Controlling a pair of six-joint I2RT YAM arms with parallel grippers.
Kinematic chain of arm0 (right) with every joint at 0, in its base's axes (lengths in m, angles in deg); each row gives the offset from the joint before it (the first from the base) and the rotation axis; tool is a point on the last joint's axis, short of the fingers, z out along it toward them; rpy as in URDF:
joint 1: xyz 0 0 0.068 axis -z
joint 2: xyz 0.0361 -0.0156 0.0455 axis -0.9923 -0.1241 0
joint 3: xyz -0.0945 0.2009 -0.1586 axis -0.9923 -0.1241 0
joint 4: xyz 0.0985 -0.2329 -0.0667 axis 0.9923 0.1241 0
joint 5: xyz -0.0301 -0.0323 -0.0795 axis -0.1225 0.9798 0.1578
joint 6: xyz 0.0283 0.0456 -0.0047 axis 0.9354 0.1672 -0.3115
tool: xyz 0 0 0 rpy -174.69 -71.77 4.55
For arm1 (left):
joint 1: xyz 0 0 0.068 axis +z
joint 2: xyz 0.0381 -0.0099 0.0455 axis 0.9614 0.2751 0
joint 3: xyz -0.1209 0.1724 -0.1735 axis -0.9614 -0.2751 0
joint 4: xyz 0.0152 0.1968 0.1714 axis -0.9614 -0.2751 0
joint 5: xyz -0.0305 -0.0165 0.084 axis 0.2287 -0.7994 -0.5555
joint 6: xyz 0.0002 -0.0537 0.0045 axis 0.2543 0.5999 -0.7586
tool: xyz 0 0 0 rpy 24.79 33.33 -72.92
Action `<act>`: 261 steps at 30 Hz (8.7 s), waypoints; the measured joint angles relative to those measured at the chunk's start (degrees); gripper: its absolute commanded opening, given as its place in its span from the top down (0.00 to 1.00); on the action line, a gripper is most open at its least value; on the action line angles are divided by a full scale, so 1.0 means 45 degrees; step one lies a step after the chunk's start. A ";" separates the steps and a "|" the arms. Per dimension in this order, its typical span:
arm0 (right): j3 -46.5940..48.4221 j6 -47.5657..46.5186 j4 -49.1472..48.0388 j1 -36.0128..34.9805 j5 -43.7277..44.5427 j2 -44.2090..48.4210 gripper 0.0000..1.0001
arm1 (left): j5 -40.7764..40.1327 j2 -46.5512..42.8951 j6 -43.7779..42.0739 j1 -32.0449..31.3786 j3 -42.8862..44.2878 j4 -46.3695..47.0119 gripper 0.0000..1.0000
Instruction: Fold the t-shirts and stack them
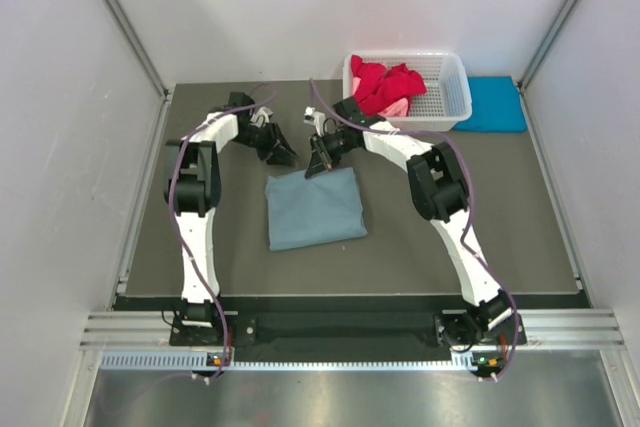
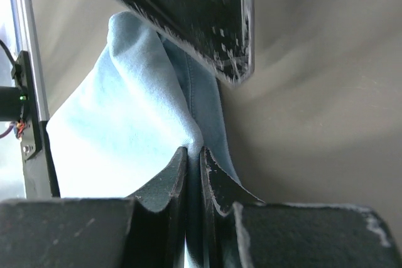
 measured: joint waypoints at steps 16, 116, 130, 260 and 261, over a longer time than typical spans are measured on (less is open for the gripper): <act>0.0005 0.0680 -0.0476 -0.0306 -0.0063 -0.0209 0.95 | -0.1821 -0.3109 -0.0253 0.0024 -0.1481 0.0364 0.73; -1.0739 0.5877 -0.3687 -0.1613 -0.0826 0.7077 0.97 | -0.1855 -1.1113 0.4080 -0.1622 -1.3673 0.6402 0.83; -1.2711 0.5999 -0.5396 -0.0384 -0.2064 0.5707 0.97 | -0.1307 -0.9641 0.3857 0.0452 -1.5640 0.6620 0.92; -1.4600 0.6067 -0.3483 0.3808 0.3220 1.0982 0.57 | -0.7951 -1.2449 0.2681 -0.6708 -1.1108 0.4031 0.33; -1.4562 0.6042 -0.3283 0.3959 0.3356 1.0996 0.57 | -0.8364 -1.1929 0.2584 -0.7295 -1.0603 0.3959 0.32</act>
